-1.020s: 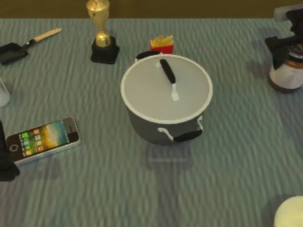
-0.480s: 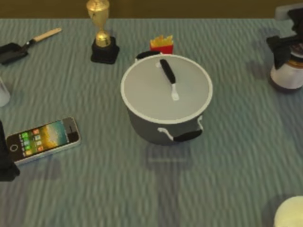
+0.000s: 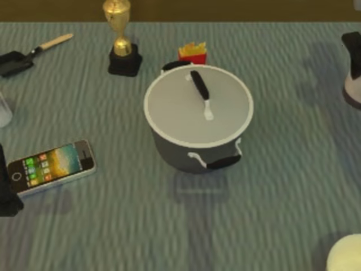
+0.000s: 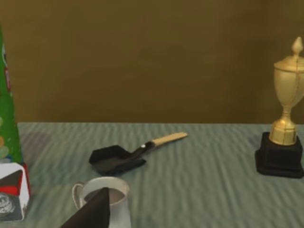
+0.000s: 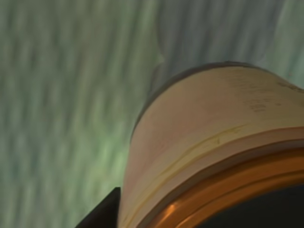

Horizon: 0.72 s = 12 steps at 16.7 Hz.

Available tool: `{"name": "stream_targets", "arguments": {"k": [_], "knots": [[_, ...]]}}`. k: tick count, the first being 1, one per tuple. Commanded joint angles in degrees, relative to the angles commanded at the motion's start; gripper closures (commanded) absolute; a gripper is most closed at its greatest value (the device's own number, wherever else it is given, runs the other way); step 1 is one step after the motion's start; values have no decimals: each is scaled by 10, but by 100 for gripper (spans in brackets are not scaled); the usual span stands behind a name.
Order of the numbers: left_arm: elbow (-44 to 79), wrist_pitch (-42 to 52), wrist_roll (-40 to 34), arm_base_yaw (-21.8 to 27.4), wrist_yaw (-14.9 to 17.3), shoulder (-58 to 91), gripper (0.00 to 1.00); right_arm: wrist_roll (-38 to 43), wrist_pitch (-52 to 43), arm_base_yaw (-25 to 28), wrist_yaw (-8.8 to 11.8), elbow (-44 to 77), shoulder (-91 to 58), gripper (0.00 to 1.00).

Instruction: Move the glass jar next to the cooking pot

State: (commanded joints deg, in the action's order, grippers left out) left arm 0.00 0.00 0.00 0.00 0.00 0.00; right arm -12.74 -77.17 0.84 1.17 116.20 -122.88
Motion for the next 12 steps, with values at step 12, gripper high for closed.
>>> {"name": "stream_targets", "arguments": {"k": [12], "knots": [[0, 0, 0, 0, 0, 0, 0, 65, 18, 36, -5, -61, 36, 100]]}}
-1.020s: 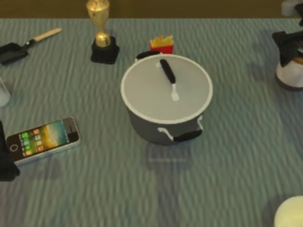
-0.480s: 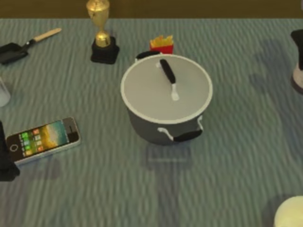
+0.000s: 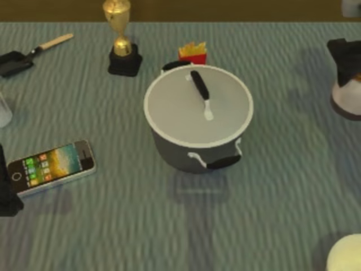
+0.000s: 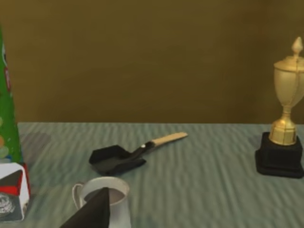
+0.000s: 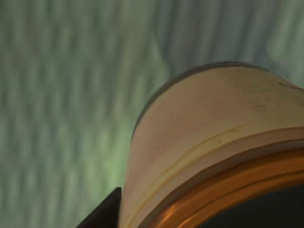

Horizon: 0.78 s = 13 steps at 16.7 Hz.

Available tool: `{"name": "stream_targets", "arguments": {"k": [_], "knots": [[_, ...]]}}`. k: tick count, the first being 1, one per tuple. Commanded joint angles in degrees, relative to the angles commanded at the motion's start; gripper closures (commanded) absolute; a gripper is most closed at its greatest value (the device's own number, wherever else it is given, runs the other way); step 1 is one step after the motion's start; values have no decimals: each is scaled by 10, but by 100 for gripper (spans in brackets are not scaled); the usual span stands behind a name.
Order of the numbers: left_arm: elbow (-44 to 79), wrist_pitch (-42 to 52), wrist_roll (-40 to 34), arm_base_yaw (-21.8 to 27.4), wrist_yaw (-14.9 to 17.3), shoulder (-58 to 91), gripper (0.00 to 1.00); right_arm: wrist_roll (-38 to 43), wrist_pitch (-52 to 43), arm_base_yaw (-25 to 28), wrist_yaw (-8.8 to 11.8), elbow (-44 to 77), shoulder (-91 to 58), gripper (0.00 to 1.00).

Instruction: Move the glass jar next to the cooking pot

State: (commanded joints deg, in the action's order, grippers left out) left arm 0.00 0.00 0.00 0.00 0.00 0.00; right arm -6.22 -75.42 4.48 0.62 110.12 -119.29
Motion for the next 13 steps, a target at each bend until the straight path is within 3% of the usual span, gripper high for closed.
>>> {"name": "stream_targets", "arguments": {"k": [7, 13], "knots": [[0, 0, 0, 0, 0, 0, 0, 208, 69, 103, -19, -52, -13, 100], [0, 0, 0, 0, 0, 0, 0, 231, 77, 116, -20, -61, -13, 100]]}}
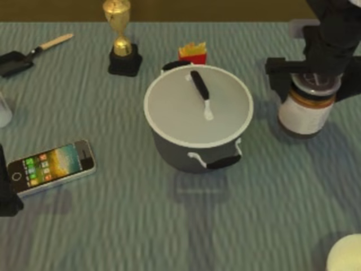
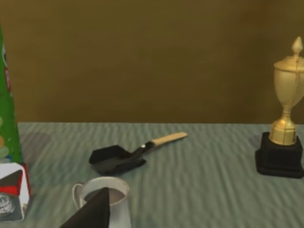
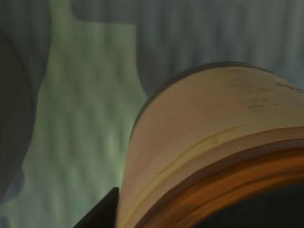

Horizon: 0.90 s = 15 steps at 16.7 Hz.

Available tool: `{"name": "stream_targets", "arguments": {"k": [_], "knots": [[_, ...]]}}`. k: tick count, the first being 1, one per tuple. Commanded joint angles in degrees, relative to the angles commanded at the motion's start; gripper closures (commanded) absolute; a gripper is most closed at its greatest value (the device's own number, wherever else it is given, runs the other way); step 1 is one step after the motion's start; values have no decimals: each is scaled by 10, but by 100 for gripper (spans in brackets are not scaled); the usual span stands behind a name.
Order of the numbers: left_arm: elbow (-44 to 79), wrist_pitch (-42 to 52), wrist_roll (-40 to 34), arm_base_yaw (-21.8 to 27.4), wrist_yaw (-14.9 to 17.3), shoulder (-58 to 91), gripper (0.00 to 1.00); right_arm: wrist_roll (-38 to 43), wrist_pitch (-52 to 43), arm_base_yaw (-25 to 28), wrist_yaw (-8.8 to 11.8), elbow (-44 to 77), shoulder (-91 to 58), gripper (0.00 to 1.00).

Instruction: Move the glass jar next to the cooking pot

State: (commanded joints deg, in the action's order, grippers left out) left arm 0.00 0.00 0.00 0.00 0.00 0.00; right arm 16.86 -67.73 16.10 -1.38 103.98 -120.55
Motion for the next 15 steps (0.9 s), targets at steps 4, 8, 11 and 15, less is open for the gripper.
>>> {"name": "stream_targets", "arguments": {"k": [4, 8, 11, 15], "knots": [[0, 0, 0, 0, 0, 0, 0, -1, 35, 2, 0, -26, -8, 100], [0, 0, 0, 0, 0, 0, 0, 0, 93, 3, -2, -70, -23, 100], [0, 0, 0, 0, 0, 0, 0, 1, 102, 3, -2, -78, -27, 100], [0, 0, 0, 0, 0, 0, 0, 1, 102, 3, -2, -78, -27, 85]]}}
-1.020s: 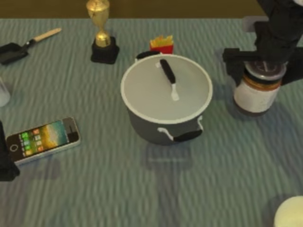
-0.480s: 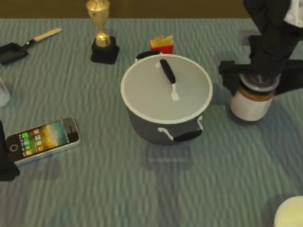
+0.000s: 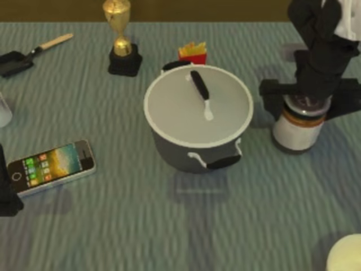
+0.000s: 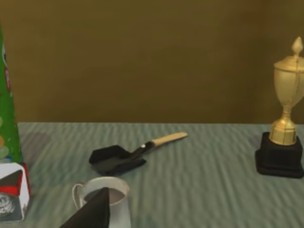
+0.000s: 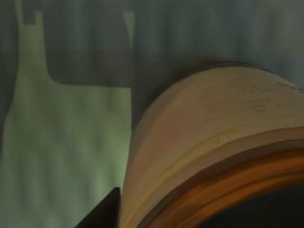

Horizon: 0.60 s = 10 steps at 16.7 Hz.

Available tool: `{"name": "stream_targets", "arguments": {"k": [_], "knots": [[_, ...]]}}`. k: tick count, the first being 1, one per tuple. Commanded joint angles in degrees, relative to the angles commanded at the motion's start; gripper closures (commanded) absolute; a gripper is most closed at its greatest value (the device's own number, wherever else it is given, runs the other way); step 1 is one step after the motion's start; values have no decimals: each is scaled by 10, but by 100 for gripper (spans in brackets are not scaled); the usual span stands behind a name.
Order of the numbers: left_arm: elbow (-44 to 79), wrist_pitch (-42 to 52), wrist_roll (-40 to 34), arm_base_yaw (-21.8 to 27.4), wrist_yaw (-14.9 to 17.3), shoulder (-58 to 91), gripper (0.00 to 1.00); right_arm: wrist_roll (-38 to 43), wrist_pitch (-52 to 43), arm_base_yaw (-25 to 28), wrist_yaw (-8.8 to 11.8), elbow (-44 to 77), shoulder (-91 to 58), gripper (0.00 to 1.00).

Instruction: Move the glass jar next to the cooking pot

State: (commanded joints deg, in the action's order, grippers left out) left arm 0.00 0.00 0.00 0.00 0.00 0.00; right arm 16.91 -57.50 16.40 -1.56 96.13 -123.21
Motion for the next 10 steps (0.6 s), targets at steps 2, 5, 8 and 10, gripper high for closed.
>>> {"name": "stream_targets", "arguments": {"k": [2, 5, 8, 10], "knots": [[0, 0, 0, 0, 0, 0, 0, 0, 0, 0, 0, 0, 0, 70], [0, 0, 0, 0, 0, 0, 0, 0, 0, 0, 0, 0, 0, 47], [0, 0, 0, 0, 0, 0, 0, 0, 0, 0, 0, 0, 0, 25], [0, 0, 0, 0, 0, 0, 0, 0, 0, 0, 0, 0, 0, 10]]}}
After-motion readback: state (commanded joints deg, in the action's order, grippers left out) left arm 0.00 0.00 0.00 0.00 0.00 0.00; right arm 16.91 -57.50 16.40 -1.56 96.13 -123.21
